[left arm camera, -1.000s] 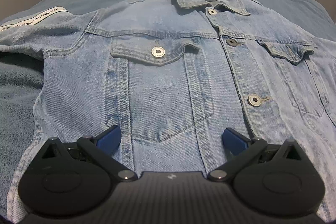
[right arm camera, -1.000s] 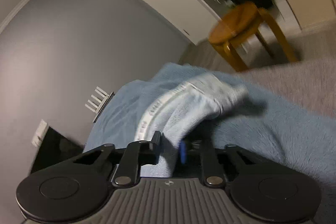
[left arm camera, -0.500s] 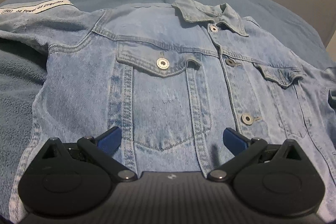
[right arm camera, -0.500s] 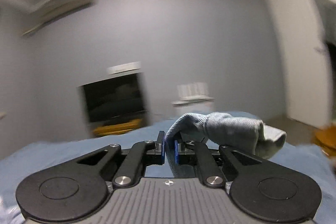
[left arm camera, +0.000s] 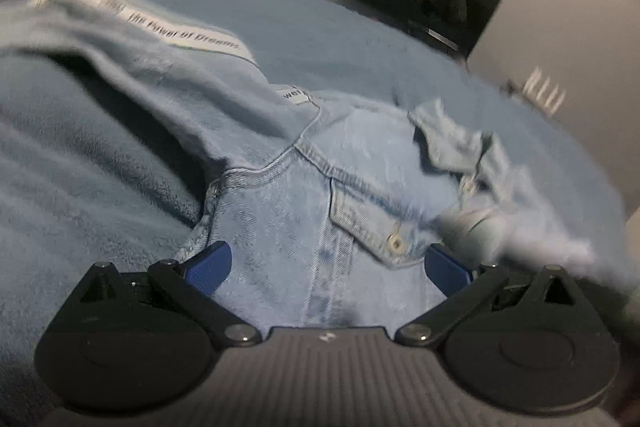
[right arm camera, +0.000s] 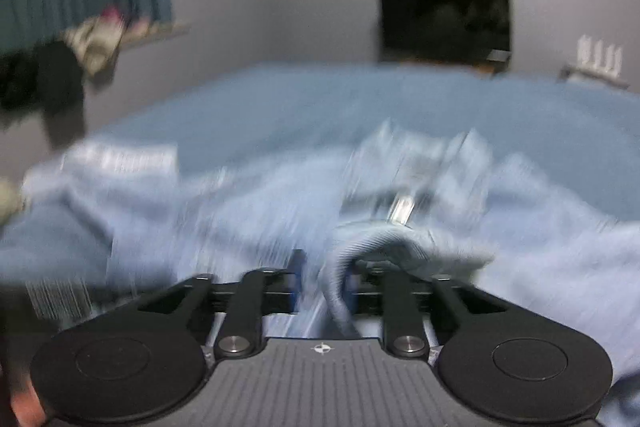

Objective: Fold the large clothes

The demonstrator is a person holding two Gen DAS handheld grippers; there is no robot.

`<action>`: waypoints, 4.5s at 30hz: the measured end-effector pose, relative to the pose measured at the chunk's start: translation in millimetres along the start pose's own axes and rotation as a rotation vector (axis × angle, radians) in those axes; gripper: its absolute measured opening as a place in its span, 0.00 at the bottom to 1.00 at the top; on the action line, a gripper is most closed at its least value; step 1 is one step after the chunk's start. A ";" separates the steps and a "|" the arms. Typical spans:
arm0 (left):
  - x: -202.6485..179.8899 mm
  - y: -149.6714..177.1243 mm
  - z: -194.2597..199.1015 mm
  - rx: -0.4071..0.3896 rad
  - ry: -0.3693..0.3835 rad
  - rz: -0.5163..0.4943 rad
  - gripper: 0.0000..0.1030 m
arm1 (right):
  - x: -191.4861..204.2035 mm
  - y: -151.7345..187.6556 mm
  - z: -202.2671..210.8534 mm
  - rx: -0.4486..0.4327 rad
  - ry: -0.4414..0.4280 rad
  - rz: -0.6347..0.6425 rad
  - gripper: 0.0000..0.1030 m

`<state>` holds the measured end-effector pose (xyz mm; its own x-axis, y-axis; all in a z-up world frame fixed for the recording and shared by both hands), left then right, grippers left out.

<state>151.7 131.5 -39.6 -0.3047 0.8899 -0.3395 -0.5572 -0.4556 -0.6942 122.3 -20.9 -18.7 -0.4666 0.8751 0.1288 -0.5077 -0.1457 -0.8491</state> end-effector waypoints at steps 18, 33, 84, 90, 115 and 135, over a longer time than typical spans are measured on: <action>-13.3 11.3 -3.2 0.033 0.001 -0.067 1.00 | -92.0 11.0 16.1 -0.033 -0.175 -0.523 0.28; -14.0 12.4 -4.0 0.060 0.103 -0.039 1.00 | -52.1 -21.8 55.3 -0.115 -0.230 -0.438 0.51; -5.0 1.7 -28.3 -0.055 -0.110 -0.181 0.03 | -267.9 116.3 139.1 0.059 0.331 -0.484 0.84; -8.6 6.4 -32.0 -0.037 -0.092 -0.221 0.47 | -261.8 114.7 151.4 0.000 0.342 -0.470 0.91; 187.9 -117.5 64.1 -0.252 -0.341 0.321 0.99 | -137.8 101.1 167.7 -0.124 0.113 -0.189 1.00; 335.1 -128.7 25.2 -0.231 -0.087 0.793 0.69 | -125.0 125.6 106.0 0.047 0.099 -0.178 0.99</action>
<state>101.8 487.8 -48.0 -0.6045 0.2976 -0.7389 0.0176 -0.9224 -0.3859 40.1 -197.5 -87.2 -0.2944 0.9295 0.2221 -0.6099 -0.0038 -0.7925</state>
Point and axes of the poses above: each gripper's, at about its wrist camera, not at the fingertips, and z roughly against the way its jaws point, x to its left, y to its underside, the point moved 5 cm from there along -z, roughly the way its jaws point, and after that the axes turned 6 degrees about -y, right-handed, at the moved point
